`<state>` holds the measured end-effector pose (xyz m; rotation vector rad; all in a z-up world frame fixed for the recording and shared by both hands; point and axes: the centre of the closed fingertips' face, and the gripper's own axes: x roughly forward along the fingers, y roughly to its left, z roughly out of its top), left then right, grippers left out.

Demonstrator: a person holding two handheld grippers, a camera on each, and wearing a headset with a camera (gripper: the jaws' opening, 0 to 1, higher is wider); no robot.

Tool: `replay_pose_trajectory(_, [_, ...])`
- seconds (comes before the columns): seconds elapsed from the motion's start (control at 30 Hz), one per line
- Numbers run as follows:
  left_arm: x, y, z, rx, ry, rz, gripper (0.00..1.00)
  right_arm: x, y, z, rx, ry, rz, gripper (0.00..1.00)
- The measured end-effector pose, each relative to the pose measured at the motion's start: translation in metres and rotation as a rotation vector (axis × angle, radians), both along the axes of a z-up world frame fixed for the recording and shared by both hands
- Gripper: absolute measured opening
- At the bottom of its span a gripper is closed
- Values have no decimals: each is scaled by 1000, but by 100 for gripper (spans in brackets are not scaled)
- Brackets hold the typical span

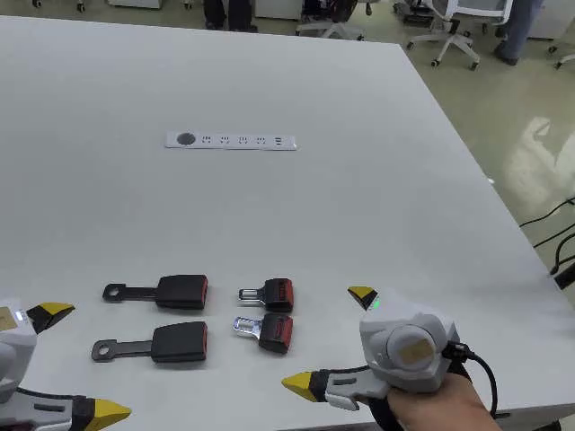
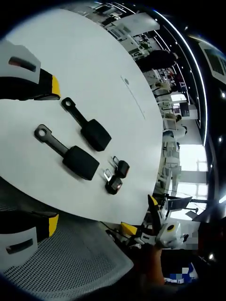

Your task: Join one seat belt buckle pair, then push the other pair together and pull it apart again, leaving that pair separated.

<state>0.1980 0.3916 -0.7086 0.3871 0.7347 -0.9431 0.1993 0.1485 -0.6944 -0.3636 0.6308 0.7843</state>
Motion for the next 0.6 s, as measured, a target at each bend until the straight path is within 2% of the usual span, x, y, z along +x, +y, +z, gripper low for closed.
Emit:
replay_pose_trajectory(0.3, [-1,2,2,-5,-7,16,99,1,0,-2,-11,-9,9,97])
replay_pose_trajectory(0.6, [0,8,3,8,-11,17,100,3,0,-3,-15,-14,-5,99])
